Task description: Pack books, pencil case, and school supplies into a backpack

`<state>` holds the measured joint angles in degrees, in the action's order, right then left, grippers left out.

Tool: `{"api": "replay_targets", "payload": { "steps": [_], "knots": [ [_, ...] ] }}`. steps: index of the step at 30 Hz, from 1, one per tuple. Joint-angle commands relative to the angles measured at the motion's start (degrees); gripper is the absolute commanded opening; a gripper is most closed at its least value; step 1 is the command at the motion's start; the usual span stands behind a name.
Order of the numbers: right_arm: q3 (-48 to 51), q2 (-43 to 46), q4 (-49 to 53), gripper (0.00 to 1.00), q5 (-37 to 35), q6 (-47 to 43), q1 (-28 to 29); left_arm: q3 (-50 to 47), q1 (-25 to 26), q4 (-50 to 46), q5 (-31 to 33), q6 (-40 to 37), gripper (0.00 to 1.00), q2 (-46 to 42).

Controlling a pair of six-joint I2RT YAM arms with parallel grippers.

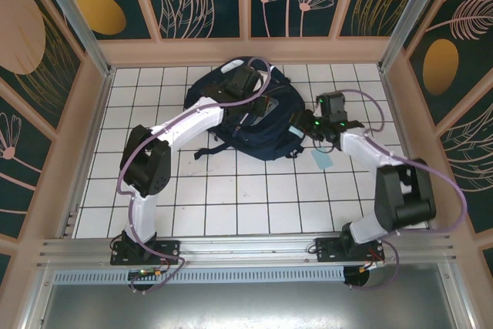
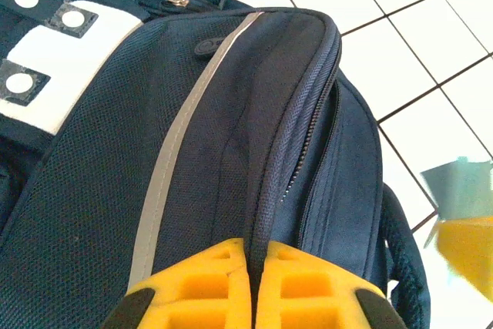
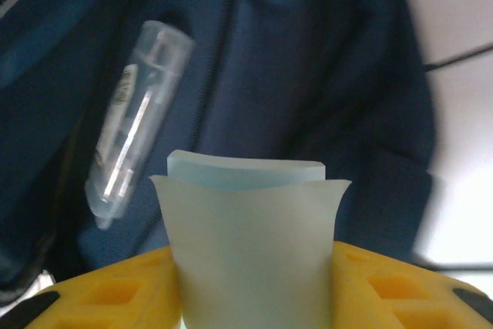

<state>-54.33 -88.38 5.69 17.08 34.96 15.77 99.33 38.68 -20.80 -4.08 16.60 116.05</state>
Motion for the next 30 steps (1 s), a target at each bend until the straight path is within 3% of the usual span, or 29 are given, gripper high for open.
{"api": "replay_targets", "payload": {
  "steps": [1,7,14,17,23,30],
  "knots": [
    [-6.4,-6.3,-7.2,0.47,2.3,4.8,3.1,-0.6,-0.1,6.1,-2.9,3.0,0.0,-4.3],
    [-12.6,-13.3,-11.2,0.48,3.4,8.9,4.7,-2.4,-0.2,8.8,-3.7,4.7,0.0,-6.4],
    [-16.6,-18.1,-15.2,0.65,7.1,12.4,5.8,-4.4,-0.3,12.2,-5.4,7.2,0.0,-8.2],
    [-16.0,-17.2,-15.7,0.67,6.6,12.6,5.8,-5.1,-0.6,12.8,-4.7,7.6,0.0,-9.1],
    [-13.0,-10.7,-10.4,0.66,2.2,7.9,5.1,-8.2,-1.6,14.7,-3.0,8.6,0.0,-10.8],
    [-8.4,1.8,10.2,0.71,-15.2,-3.8,4.6,-9.7,-2.0,15.4,-3.2,8.7,0.0,-10.4]
  ]
}}
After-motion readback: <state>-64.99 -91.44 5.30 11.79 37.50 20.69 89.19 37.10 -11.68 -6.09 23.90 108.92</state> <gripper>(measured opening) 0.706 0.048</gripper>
